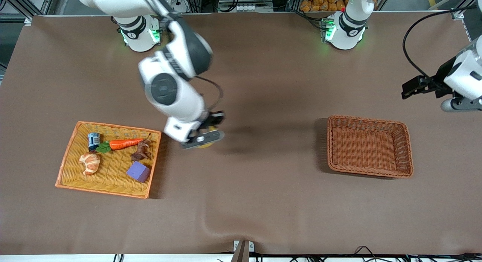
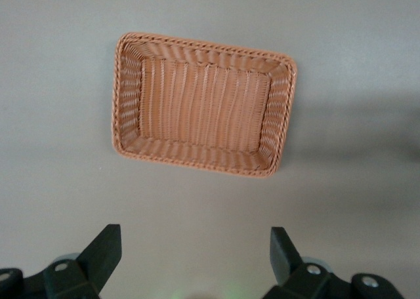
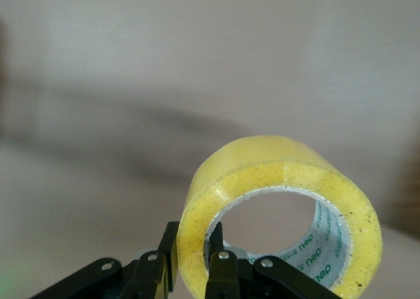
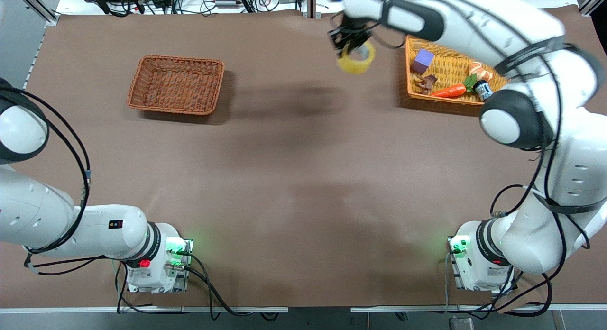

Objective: Transfer tape with both arms
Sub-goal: 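Carry the tape to mid-table with the right gripper while the left gripper approaches, then set the tape on the table and open the right gripper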

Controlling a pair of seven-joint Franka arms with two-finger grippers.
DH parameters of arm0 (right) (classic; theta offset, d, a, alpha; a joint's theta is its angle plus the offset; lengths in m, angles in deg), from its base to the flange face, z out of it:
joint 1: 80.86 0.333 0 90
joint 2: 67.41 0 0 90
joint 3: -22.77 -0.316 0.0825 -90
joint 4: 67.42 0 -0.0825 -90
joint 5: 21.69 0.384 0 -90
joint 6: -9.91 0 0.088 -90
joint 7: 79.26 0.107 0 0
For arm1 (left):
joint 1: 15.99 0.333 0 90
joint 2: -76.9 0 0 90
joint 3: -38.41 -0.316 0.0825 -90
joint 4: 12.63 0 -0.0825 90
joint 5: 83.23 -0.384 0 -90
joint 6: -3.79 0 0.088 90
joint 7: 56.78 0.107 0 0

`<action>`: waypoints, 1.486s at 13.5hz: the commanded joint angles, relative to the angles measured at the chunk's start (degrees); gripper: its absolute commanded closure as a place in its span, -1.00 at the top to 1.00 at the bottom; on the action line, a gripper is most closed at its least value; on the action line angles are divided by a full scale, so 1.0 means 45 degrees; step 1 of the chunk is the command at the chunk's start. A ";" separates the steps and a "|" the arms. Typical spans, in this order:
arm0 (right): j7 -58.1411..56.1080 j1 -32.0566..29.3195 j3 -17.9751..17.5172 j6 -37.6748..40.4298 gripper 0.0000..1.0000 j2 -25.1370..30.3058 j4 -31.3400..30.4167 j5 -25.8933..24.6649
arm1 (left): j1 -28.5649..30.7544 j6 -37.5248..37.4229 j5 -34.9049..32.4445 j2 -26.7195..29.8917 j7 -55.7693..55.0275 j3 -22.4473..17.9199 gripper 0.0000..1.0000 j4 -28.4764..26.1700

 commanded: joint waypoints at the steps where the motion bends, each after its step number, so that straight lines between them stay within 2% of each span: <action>1: 0.1716 0.1114 0.0185 -0.1694 -1.00 -0.1626 0.0561 0.0613 | 0.0056 0.0931 0.0238 -0.0254 0.0009 0.0054 1.00 -0.0520; 3: 0.3568 0.1916 0.0186 -0.3004 -1.00 -0.2410 0.0580 0.0574 | -0.0061 0.1244 0.0257 -0.0645 -0.0010 0.0132 1.00 -0.0600; 4: 0.4139 0.2094 0.0186 -0.3048 -1.00 -0.2607 0.0580 0.0554 | -0.0100 0.1401 0.0257 -0.0821 -0.0049 0.0191 1.00 -0.0638; 5: 0.4300 0.2095 0.0186 -0.3010 -0.59 -0.2609 0.0542 0.0535 | -0.0120 0.1634 0.0257 -0.1016 -0.0088 0.0211 1.00 -0.0774; 6: 0.4320 0.1999 0.0186 -0.2932 0.34 -0.2531 0.0541 0.0573 | -0.0198 0.2081 0.0257 -0.1114 -0.0069 0.0211 1.00 -0.1046; 7: 0.4321 0.1882 0.0263 -0.2777 0.85 -0.2337 0.0483 0.0574 | -0.0488 0.2492 0.0219 -0.1154 -0.0088 0.0230 1.00 -0.1262; 8: 0.4147 0.1533 0.0360 -0.1789 1.00 -0.2045 0.0425 0.0535 | -0.0801 0.2631 0.0044 -0.1444 -0.0089 0.0230 1.00 -0.1225; 9: 0.3700 0.1181 0.0419 -0.0484 1.00 -0.1404 0.0308 0.0245 | -0.0978 0.2652 0.0042 -0.1641 -0.0089 0.0230 1.00 -0.1186; 10: 0.3212 0.1004 0.0594 -0.0103 1.00 -0.0644 -0.0080 -0.0416 | -0.1018 0.2846 0.0062 -0.1894 -0.0108 0.0250 1.00 -0.1186; 12: 0.2780 -0.0143 0.0654 -0.0080 1.00 0.1074 -0.1347 -0.0597 | -0.1154 0.3451 0.0256 -0.2325 -0.0224 0.0425 1.00 -0.1263; 13: 0.1753 -0.0943 0.0654 -0.0099 1.00 0.1875 -0.1953 -0.0656 | -0.1445 0.3646 0.0373 -0.2713 -0.0689 0.0542 1.00 -0.1186; 15: 0.0109 -0.2350 0.0654 -0.0099 1.00 0.2991 -0.3085 -0.0696 | -0.2342 0.4697 0.1249 -0.3377 -0.2326 0.0679 1.00 -0.1147; 17: -0.1178 -0.3834 0.0655 0.0055 1.00 0.4221 -0.4006 -0.1064 | -0.3863 0.5423 0.1332 -0.4371 -0.3424 0.0660 1.00 -0.0837; 19: -0.2803 -0.5125 0.0674 0.1456 1.00 0.4772 -0.3836 -0.1417 | -0.4998 0.5542 0.1370 -0.5466 -0.4011 0.0641 1.00 -0.0250; 20: -0.2963 -0.5576 0.0655 0.2236 1.00 0.5025 -0.3544 -0.1747 | -0.5390 0.6123 0.1351 -0.5780 -0.4884 0.0641 1.00 -0.0210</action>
